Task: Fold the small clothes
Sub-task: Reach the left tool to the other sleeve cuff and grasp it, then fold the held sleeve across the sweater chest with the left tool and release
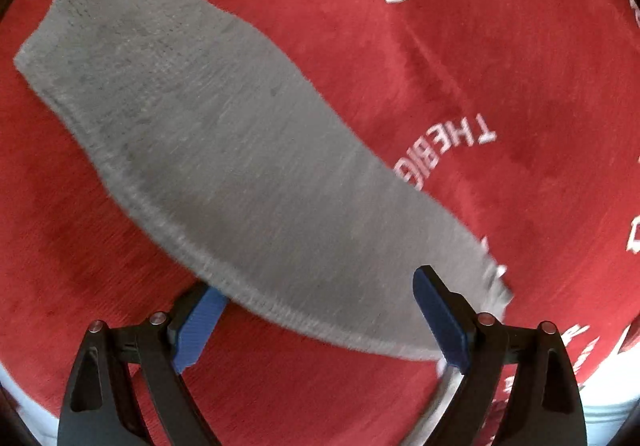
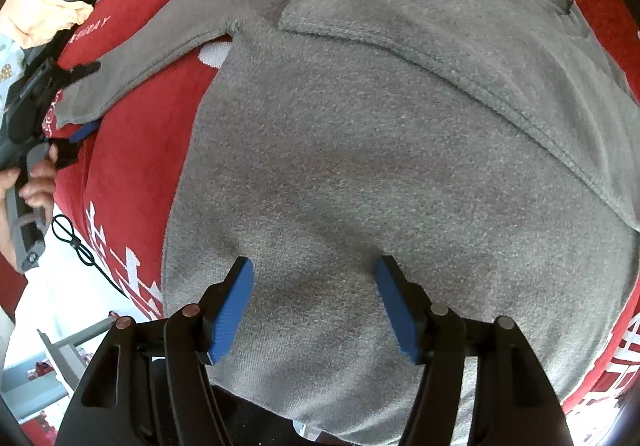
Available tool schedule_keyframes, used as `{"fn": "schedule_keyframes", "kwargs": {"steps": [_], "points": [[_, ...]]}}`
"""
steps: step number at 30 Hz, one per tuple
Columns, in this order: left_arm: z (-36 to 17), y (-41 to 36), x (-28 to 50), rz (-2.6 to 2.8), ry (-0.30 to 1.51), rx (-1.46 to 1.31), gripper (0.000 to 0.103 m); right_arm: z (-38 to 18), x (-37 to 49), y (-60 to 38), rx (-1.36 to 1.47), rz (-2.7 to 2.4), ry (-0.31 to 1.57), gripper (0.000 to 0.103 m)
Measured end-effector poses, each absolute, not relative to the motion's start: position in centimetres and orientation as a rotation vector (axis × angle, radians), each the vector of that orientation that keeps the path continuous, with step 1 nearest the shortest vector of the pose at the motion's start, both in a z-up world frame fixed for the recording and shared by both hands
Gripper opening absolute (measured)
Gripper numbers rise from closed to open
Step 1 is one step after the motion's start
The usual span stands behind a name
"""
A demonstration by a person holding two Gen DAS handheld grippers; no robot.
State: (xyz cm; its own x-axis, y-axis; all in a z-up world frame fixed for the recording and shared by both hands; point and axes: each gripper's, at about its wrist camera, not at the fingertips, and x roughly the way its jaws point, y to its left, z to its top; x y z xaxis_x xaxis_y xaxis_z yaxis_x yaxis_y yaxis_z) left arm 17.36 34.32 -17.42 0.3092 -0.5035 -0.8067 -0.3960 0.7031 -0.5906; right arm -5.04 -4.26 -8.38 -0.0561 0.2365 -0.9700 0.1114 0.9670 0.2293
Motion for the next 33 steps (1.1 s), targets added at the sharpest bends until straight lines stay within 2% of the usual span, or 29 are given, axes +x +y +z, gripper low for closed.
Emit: {"fn": "schedule_keyframes", "kwargs": {"steps": [4,9,10,11,12,13,15,19,24,33], "points": [[-17.1,33.8,17.6,-0.144,1.233,-0.931,0.092,-8.5,-4.8,-3.7,0.261,0.099,1.633,0.07],[-17.9,32.2,18.3,-0.118,1.238,-0.83,0.092,-8.8,-4.2,-2.8,0.252,0.1,1.633,0.071],[-18.2,32.1,18.5,-0.078,1.245,-0.804,0.088,-8.8,-4.1,-2.7,0.249,0.1,1.633,0.071],[-18.3,32.1,18.6,-0.057,1.246,-0.791,0.08,-8.7,-4.0,-2.7,0.249,0.099,1.632,0.071],[-18.2,32.1,18.7,-0.037,1.253,-0.775,0.061,-8.5,-4.0,-2.7,0.252,0.098,1.625,0.071],[-18.0,32.0,18.9,-0.01,1.256,-0.737,0.035,-8.3,-3.9,-2.7,0.256,0.096,1.619,0.071],[-17.4,31.8,19.0,-0.016,1.249,-0.681,0.008,-7.7,-3.8,-2.8,0.265,0.091,1.595,0.071],[-14.1,30.0,19.2,-0.064,1.163,-0.51,0.008,-6.6,-3.6,-3.1,0.28,0.091,1.556,0.071],[-9.1,26.2,19.5,-0.192,1.067,-0.441,0.008,-5.2,-3.7,-4.2,0.326,0.083,1.509,0.071],[-2.6,11.0,18.8,-0.569,0.992,-0.352,0.008,-2.7,-5.9,-10.5,0.431,-0.007,1.412,0.071]]}}
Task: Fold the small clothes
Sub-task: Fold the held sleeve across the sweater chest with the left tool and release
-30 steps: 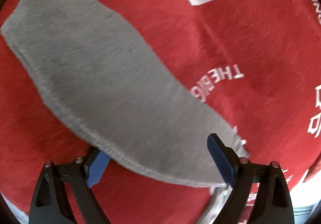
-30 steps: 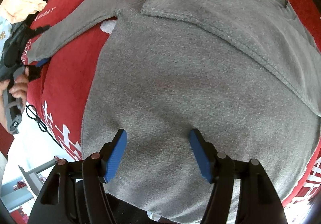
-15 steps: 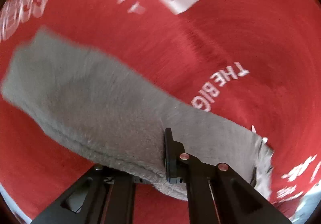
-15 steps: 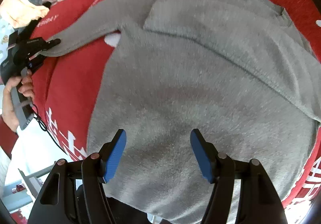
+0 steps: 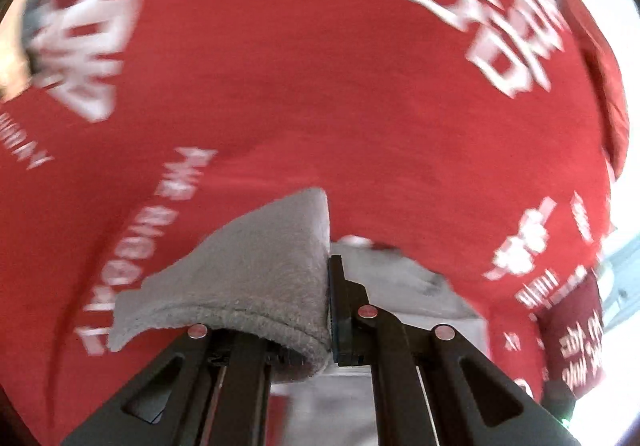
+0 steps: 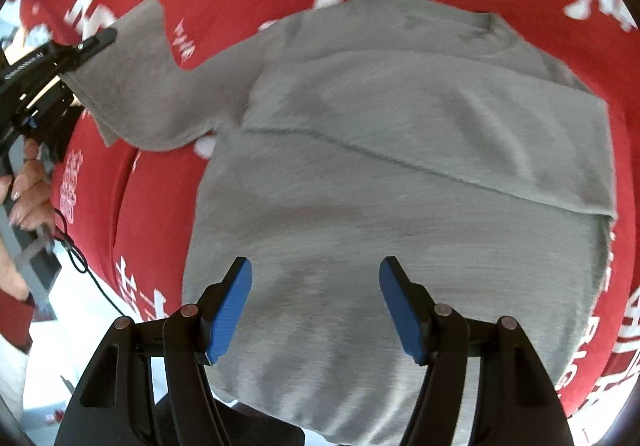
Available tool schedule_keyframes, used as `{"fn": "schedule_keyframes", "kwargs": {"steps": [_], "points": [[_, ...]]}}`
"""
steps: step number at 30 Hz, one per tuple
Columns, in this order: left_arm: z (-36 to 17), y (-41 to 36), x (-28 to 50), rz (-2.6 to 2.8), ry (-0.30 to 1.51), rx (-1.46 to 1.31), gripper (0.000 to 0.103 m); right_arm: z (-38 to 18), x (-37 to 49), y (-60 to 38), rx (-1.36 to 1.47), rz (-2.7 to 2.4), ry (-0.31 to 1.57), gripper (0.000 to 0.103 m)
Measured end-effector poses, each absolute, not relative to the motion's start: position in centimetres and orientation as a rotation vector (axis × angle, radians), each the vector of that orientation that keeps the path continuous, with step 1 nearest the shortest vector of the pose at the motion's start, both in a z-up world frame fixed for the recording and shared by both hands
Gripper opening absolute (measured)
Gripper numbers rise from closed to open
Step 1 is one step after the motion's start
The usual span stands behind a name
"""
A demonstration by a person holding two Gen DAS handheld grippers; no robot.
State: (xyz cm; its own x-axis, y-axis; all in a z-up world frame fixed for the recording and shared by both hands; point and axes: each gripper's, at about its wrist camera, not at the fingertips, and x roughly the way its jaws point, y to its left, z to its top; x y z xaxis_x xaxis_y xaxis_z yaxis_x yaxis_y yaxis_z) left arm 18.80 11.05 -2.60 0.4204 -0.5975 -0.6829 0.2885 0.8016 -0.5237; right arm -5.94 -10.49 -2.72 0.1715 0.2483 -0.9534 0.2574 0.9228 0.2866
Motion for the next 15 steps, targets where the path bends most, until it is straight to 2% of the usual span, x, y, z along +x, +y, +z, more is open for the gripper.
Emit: {"fn": "schedule_keyframes", "kwargs": {"steps": [5,10,15], "points": [[-2.0,1.5,16.1,-0.743,1.019,-0.264,0.008,-2.3,-7.9,-15.5,0.505,-0.094,1.368,0.071],[-5.3,-7.3,13.0,-0.807,1.114,-0.154,0.008,-2.9,-10.8,-20.7,0.587,-0.179,1.347,0.071],[-9.4,-12.5,11.2,-0.746,1.193,-0.035,0.008,-3.8,-13.3,-24.4,0.647,-0.229,1.34,0.071]]}}
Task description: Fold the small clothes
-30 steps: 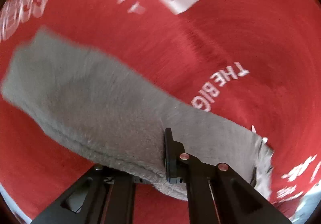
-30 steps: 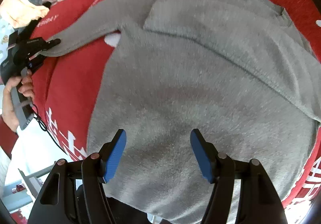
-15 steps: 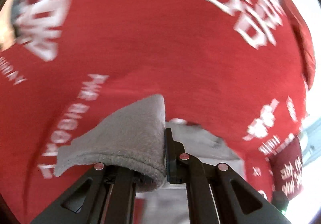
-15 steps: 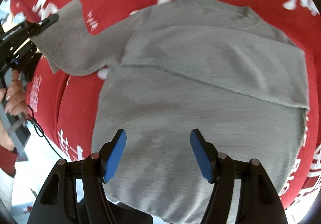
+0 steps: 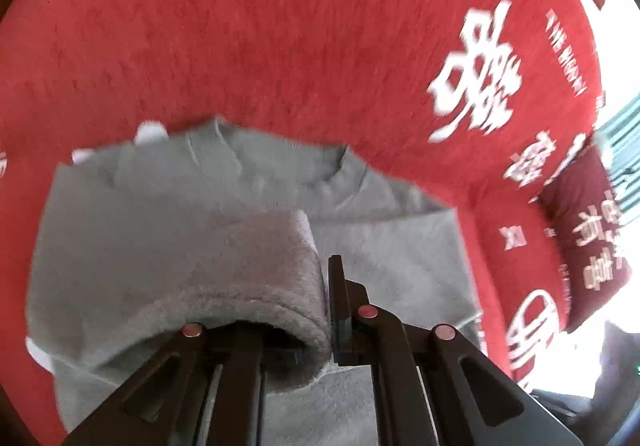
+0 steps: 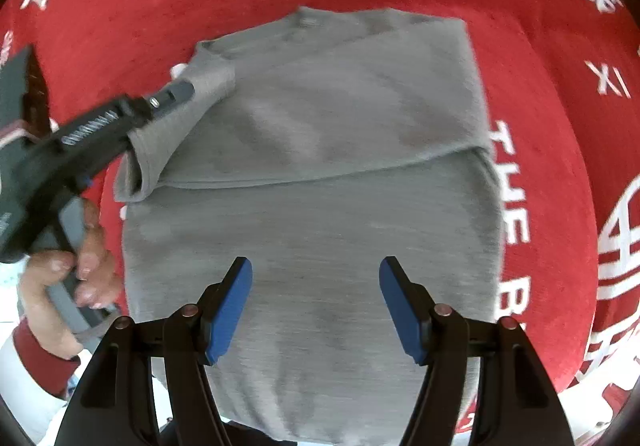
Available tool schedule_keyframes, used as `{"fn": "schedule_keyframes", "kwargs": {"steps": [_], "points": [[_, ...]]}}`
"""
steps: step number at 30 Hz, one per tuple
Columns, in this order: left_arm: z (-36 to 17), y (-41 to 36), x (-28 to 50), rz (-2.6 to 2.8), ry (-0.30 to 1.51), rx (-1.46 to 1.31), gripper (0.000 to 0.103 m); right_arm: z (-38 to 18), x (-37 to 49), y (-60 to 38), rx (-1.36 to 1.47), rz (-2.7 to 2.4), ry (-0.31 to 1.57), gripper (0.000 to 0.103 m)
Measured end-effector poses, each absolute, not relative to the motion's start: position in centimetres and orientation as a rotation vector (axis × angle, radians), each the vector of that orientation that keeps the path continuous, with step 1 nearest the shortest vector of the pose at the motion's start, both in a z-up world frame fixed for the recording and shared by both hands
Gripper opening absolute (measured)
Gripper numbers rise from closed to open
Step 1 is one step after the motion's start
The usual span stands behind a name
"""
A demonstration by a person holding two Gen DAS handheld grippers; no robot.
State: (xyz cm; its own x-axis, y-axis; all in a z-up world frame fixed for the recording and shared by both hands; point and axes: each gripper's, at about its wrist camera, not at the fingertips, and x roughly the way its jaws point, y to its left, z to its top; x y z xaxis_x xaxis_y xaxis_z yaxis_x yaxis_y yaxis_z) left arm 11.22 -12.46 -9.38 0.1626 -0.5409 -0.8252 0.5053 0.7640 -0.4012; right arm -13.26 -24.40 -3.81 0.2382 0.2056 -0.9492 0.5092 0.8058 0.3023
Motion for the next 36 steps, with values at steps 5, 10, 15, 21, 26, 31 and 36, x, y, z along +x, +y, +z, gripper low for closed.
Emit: {"fn": "schedule_keyframes", "kwargs": {"steps": [5,10,15,21,26,31,36], "points": [[-10.7,-13.3,9.7,-0.682,1.224,0.066,0.058,-4.9,-14.2,-26.2,0.679,-0.243,1.348,0.071],[-8.0,-10.8,9.7,-0.659,1.188,0.066,0.083,-3.9,-13.2,-26.1,0.646,-0.226,1.327,0.071],[-5.5,-4.7,10.9,-0.552,1.128,0.087,0.083,-1.0,-9.1,-23.6,0.429,-0.135,1.275,0.071],[-7.9,3.4,12.7,-0.357,1.172,0.183,0.083,0.8,-2.7,-16.2,0.084,0.07,1.205,0.071],[-11.6,5.8,12.9,-0.321,1.23,0.288,0.083,-1.7,0.1,-9.2,-0.255,0.186,1.247,0.071],[-13.0,5.5,13.7,-0.316,1.229,0.302,0.083,-6.5,1.2,-5.4,-0.55,0.188,1.308,0.07],[-13.4,5.2,14.9,-0.296,1.229,0.282,0.083,-7.3,2.7,-6.2,-0.598,0.095,1.289,0.006]]}}
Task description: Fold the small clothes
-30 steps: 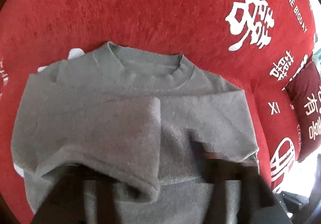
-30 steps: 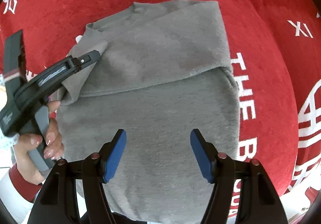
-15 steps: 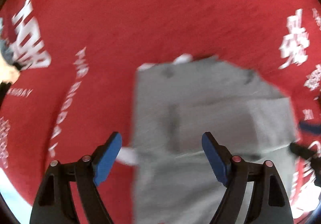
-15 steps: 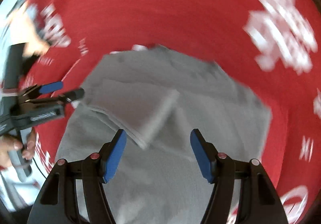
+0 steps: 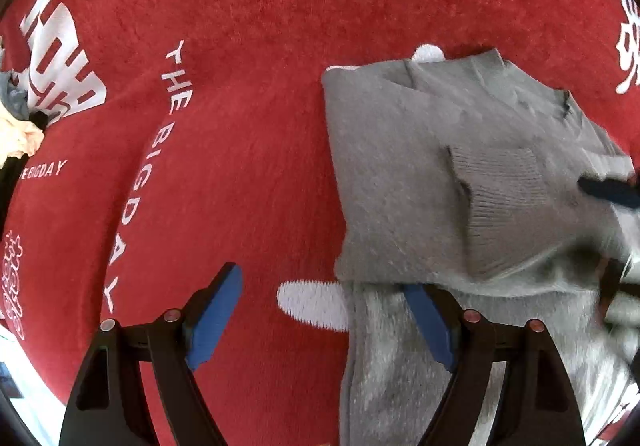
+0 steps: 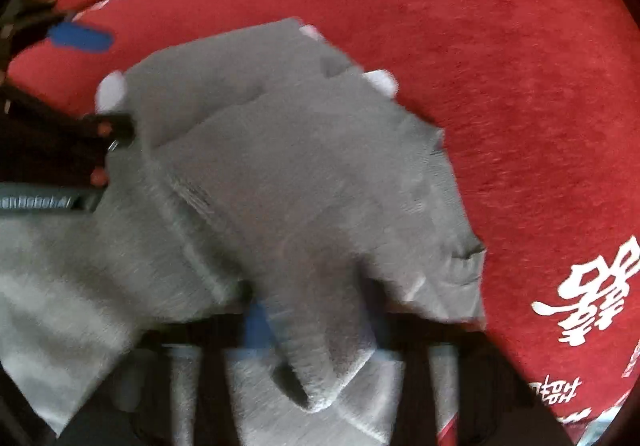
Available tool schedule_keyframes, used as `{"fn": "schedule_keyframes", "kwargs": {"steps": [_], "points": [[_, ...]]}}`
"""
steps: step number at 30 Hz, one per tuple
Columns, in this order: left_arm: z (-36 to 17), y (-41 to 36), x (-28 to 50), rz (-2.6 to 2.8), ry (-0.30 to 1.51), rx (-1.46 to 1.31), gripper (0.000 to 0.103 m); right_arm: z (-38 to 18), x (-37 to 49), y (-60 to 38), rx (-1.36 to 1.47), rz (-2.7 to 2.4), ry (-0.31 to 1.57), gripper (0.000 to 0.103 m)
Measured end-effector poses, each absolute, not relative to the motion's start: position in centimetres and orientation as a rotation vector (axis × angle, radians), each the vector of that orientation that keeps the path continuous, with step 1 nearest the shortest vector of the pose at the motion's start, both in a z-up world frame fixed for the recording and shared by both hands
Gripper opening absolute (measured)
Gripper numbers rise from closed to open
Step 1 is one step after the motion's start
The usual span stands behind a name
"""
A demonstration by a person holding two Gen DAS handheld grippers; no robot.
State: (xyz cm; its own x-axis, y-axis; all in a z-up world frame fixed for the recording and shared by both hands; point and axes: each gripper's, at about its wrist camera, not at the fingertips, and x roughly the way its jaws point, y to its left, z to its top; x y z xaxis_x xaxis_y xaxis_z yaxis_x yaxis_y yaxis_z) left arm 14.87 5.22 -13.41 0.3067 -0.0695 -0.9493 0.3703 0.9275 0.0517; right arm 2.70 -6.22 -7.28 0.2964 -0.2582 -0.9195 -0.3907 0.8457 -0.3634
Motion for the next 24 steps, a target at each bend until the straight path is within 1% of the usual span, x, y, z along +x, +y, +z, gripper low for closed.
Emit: {"fn": "schedule_keyframes", "kwargs": {"steps": [1,4,7,9,12,13,14,16,17,18,20,23,24], "points": [[-13.4,5.3,15.0,-0.287,1.229,0.279,0.083,-6.5,3.1,-7.1,-0.563,0.064,1.269,0.008],[-13.4,5.0,15.0,-0.273,1.229,0.276,0.083,-2.6,3.3,-11.5,-0.348,-0.058,1.167,0.007],[-13.3,5.0,15.1,-0.265,1.231,0.281,0.083,0.2,1.7,-18.1,-0.014,-0.155,1.081,0.008],[-13.3,5.0,15.2,-0.26,1.23,0.287,0.083,-0.1,-0.2,-22.6,0.199,-0.217,1.062,0.008],[-13.4,5.0,15.3,-0.25,1.233,0.284,0.083,-3.7,-3.7,-28.8,0.554,-0.261,1.109,0.009],[-13.4,5.1,15.4,-0.248,1.238,0.281,0.083,-5.0,-4.6,-30.0,0.638,-0.261,1.122,0.012],[-13.3,5.2,15.5,-0.246,1.244,0.278,0.083,-6.4,-5.6,-31.3,0.734,-0.25,1.135,0.013],[-12.8,5.6,15.4,-0.251,1.258,0.266,0.083,-7.7,-6.4,-32.5,0.85,-0.231,1.144,0.018],[-12.4,5.9,15.2,-0.257,1.261,0.261,0.083,-8.1,-7.1,-33.0,0.9,-0.232,1.141,0.028],[-11.8,6.2,15.0,-0.261,1.262,0.257,0.083,-8.3,-7.5,-33.2,0.926,-0.239,1.134,0.041],[-10.6,6.9,14.7,-0.257,1.263,0.243,0.083,-8.4,-8.9,-34.1,1.003,-0.269,1.096,0.053],[-8.7,7.3,15.0,-0.251,1.242,0.203,0.083,-9.3,-10.4,-35.6,1.14,-0.305,1.05,0.053],[-8.3,7.1,15.4,-0.255,1.234,0.196,0.083,-9.8,-10.4,-35.8,1.174,-0.319,1.045,0.051]]}}
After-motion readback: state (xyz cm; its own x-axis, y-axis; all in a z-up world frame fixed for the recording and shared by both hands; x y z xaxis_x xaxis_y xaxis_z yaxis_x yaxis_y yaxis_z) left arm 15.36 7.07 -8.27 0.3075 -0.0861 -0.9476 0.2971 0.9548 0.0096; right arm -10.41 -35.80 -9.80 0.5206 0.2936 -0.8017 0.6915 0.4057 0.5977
